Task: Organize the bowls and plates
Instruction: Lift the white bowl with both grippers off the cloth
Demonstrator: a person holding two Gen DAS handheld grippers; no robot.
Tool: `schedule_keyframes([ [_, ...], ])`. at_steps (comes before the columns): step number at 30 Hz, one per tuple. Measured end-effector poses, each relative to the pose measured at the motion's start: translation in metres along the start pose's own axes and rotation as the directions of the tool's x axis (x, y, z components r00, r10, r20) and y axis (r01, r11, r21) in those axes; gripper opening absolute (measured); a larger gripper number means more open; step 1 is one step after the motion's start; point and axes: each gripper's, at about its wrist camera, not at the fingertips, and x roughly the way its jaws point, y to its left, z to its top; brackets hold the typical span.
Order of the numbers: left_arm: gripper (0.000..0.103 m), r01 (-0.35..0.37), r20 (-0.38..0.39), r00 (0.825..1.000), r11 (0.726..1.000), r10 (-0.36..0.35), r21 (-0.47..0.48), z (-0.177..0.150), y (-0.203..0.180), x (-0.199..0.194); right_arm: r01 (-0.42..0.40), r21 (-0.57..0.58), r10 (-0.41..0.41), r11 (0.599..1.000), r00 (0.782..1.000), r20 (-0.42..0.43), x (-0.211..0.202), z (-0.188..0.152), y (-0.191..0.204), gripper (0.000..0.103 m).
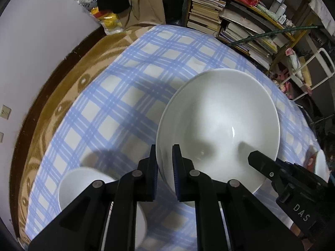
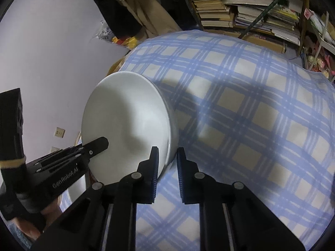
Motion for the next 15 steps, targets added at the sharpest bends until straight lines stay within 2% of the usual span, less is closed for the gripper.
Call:
schedule_keyframes([
  [15,0.012,0.018,0.026,0.999,0.996,-0.02,0.091,-0.043,-0.044,-0.048,0.036,-0.048,-0.035,0.998,0.999,0.041,-0.067,-0.036,-0.014,0.018],
])
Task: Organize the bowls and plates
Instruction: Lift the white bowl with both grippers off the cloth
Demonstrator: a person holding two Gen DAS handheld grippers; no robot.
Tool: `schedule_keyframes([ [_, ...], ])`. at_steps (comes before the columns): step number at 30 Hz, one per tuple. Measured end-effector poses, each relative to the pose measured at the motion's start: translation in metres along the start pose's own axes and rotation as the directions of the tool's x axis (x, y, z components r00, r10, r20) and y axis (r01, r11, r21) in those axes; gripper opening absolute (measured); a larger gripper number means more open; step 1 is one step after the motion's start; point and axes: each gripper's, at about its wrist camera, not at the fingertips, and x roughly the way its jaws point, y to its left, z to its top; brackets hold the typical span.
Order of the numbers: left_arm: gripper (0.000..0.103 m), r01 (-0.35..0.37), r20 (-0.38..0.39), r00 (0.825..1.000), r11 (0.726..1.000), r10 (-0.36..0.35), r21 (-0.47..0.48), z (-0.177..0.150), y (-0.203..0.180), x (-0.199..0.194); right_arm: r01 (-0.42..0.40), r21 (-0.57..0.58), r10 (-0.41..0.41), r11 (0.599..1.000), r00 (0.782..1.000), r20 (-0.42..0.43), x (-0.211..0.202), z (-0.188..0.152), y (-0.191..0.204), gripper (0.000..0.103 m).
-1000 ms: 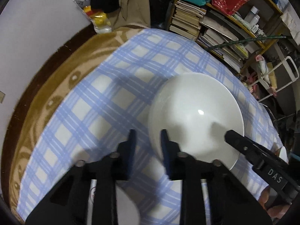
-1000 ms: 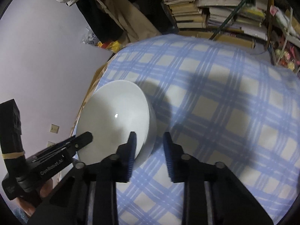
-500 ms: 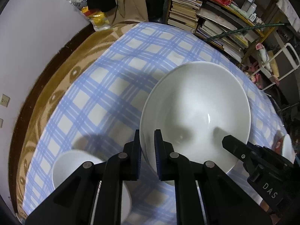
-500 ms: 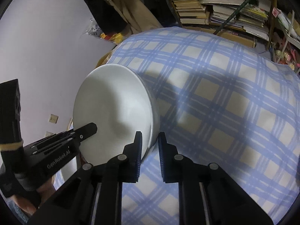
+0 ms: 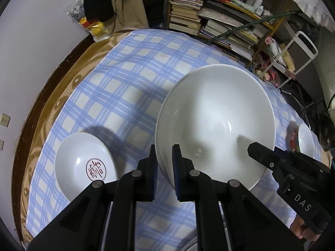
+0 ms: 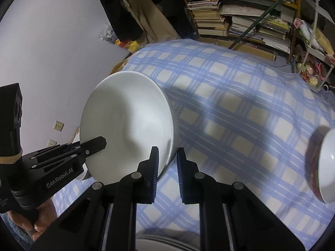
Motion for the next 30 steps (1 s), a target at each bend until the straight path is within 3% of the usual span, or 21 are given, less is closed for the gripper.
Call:
schedule_keyframes([
  [15,0.013,0.036,-0.027,0.999,0.999,-0.036,0.032,-0.048,-0.035,-0.02,0.032,-0.018,-0.032,0.999,0.999,0.006,-0.039,-0.051,-0.015,0.018],
  [24,0.012,0.084,-0.022,0.996,0.992,-0.083,0.091,-0.07,-0.096,-0.026,0.064,0.057,-0.065,0.996,0.998,0.021,-0.073,-0.085,-0.061,0.018],
  [30,0.012,0.113,-0.06,0.993,0.983,-0.105,0.146,-0.091,-0.142,-0.017,0.098,0.11,-0.101,0.989,0.995,0.019,-0.095,-0.111,-0.1,0.018],
])
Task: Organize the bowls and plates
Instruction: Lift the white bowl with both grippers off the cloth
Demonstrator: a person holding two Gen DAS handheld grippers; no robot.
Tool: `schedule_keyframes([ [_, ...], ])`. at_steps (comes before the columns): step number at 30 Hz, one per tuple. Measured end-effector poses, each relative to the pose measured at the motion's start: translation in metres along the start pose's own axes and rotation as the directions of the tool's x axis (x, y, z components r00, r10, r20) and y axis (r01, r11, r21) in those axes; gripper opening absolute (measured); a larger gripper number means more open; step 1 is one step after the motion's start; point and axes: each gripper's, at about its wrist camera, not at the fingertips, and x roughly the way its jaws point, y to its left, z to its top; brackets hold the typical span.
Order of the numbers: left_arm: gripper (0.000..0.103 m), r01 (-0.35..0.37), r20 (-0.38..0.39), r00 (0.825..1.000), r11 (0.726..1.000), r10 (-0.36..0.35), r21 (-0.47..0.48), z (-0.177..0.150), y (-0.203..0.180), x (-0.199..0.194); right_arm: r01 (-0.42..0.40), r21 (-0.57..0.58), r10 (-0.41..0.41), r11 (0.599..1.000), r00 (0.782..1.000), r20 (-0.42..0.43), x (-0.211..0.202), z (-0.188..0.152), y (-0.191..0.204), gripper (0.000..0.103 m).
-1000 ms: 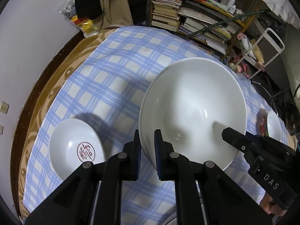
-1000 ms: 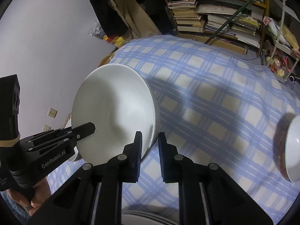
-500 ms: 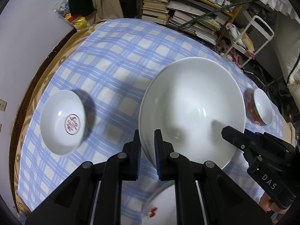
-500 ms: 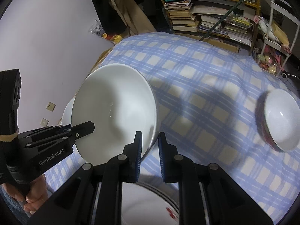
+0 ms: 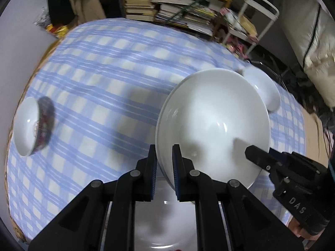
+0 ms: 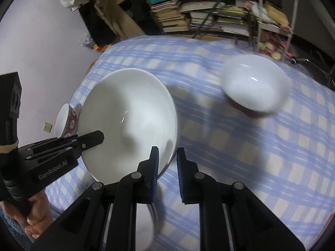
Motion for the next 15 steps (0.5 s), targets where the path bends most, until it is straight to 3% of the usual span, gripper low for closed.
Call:
schedule_keyframes([
  [11,0.016,0.049,-0.101,0.994,0.997,-0.043,0.056,-0.031,-0.055,0.029,0.111,0.047,-0.111,0.993,0.994,-0.013,-0.021,-0.028,-0.048,0.018],
  [15,0.016,0.028,-0.098,0.995,0.995,-0.018,0.097,-0.041,-0.065,0.031,0.128,0.062,-0.126,0.99,0.991,-0.035,-0.018,-0.04,-0.058,0.016],
])
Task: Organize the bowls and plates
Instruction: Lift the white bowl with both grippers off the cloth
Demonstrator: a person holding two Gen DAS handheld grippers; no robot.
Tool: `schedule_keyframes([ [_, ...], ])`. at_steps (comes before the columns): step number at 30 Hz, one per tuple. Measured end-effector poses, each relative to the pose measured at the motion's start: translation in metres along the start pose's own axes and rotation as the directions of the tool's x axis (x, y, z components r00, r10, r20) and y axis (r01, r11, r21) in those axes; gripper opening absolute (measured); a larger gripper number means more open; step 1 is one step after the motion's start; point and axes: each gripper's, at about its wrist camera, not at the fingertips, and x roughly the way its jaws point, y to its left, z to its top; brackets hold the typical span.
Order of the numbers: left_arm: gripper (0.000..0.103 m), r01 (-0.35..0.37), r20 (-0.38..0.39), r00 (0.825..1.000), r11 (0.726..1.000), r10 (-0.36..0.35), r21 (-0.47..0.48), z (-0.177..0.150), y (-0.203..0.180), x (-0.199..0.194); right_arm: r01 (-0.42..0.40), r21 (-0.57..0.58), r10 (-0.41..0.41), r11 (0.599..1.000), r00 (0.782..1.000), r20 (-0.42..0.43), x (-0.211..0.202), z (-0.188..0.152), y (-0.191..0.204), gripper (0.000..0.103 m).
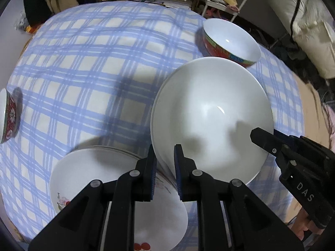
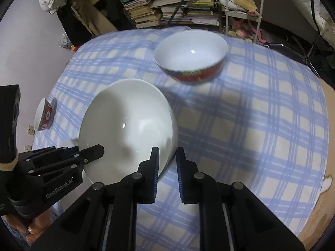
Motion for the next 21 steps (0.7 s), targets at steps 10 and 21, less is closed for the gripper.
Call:
schedule_keyframes([
  [10,0.016,0.0,0.002,1.0,1.0,0.0,-0.007,0.002,-0.001,-0.001,-0.003,0.033,0.004,0.999,1.0,-0.026,0.006,-0.007,-0.009,0.014],
  [21,0.025,-0.069,0.085,0.994,0.998,0.069,-0.004,0.02,0.004,-0.034,-0.048,0.018,0.045,0.999,0.993,0.108,-0.03,0.003,-0.008,0.026],
])
